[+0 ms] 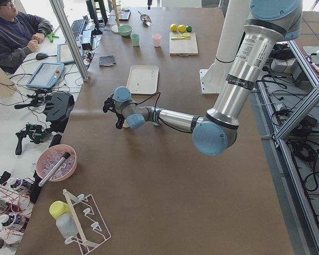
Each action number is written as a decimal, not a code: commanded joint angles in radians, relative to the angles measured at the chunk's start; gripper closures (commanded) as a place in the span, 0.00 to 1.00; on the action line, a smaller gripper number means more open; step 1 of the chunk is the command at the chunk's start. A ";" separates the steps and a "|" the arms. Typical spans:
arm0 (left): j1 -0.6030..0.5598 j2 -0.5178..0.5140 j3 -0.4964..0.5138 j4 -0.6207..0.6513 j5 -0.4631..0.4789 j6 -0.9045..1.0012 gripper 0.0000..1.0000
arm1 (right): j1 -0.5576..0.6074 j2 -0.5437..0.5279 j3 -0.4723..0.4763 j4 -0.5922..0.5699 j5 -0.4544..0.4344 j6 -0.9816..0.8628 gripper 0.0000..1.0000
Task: Place all cups on tray
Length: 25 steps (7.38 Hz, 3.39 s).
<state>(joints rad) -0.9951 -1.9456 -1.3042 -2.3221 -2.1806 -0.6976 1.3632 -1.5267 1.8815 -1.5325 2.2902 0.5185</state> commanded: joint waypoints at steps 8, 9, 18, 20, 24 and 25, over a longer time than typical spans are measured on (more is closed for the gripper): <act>0.137 -0.237 -0.101 0.222 0.082 -0.277 1.00 | -0.001 -0.012 -0.002 0.000 0.002 0.000 0.00; 0.227 -0.301 -0.083 0.266 0.172 -0.327 1.00 | -0.001 -0.012 -0.001 0.000 0.002 0.000 0.00; 0.300 -0.417 -0.012 0.328 0.354 -0.341 0.01 | -0.029 -0.001 0.008 0.000 0.005 0.021 0.00; 0.175 -0.391 -0.062 0.355 0.162 -0.268 0.01 | -0.096 0.007 0.044 0.000 -0.023 0.130 0.00; -0.093 -0.219 -0.106 0.354 -0.091 0.097 0.01 | -0.312 -0.003 0.059 0.002 -0.161 0.236 0.03; -0.130 -0.193 -0.104 0.356 -0.099 0.171 0.01 | -0.356 0.000 0.054 0.023 -0.187 0.236 0.06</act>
<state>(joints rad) -1.0597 -2.1803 -1.4083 -1.9677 -2.2399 -0.6350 1.0664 -1.5292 1.9396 -1.5262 2.1365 0.7436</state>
